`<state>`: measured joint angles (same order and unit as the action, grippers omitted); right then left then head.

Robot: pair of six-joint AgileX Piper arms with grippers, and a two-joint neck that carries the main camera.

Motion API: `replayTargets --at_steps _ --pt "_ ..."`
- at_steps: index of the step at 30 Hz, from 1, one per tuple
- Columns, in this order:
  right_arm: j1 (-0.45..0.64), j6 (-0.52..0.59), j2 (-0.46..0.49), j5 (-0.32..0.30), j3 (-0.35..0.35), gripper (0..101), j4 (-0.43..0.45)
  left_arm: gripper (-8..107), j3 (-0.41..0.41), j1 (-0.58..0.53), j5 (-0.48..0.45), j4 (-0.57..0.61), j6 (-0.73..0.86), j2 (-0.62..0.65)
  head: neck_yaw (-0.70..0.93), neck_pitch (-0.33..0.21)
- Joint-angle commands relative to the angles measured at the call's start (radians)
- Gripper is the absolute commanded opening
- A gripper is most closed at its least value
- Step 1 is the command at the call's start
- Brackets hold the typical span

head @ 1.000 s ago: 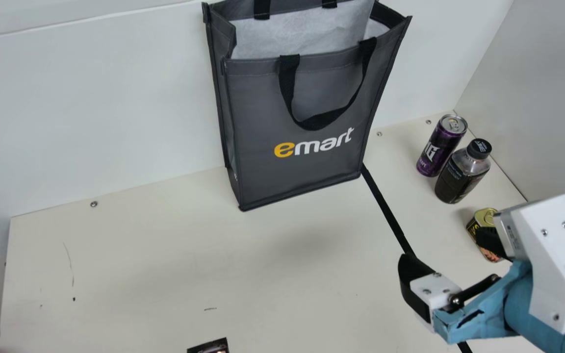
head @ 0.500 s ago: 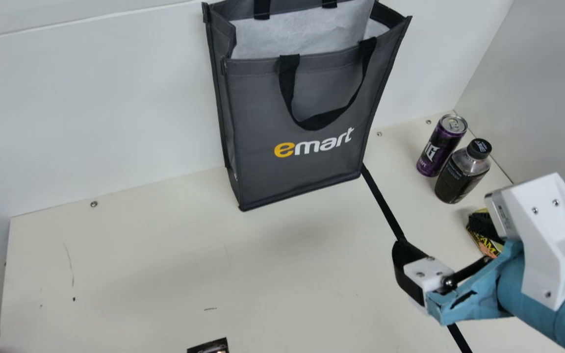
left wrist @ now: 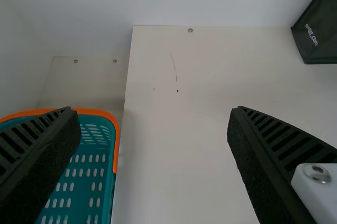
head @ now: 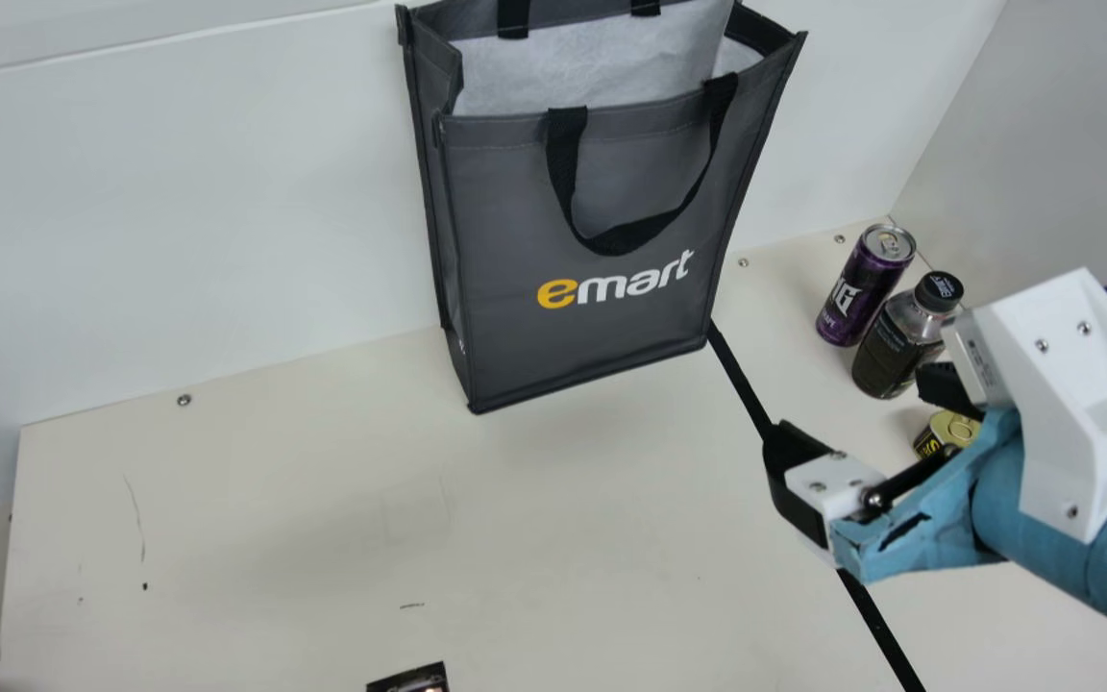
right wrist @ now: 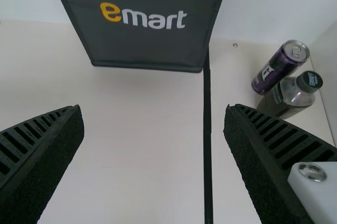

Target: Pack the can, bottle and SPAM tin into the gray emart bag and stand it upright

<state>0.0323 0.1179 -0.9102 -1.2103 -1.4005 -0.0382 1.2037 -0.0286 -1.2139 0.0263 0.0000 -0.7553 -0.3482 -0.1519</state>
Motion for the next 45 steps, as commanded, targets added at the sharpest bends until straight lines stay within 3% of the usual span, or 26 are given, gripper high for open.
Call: replayTargets --at_steps 1,45 --pt "0.003 0.014 -0.013 0.002 -0.020 95 -0.003 90 0.000 0.000 0.000 0.000 0.000 0.000 -0.001 -0.023" --pt "0.060 0.365 -0.416 -0.010 -0.515 95 -0.084 90 0.000 0.000 0.000 0.000 0.000 0.000 -0.001 -0.023"
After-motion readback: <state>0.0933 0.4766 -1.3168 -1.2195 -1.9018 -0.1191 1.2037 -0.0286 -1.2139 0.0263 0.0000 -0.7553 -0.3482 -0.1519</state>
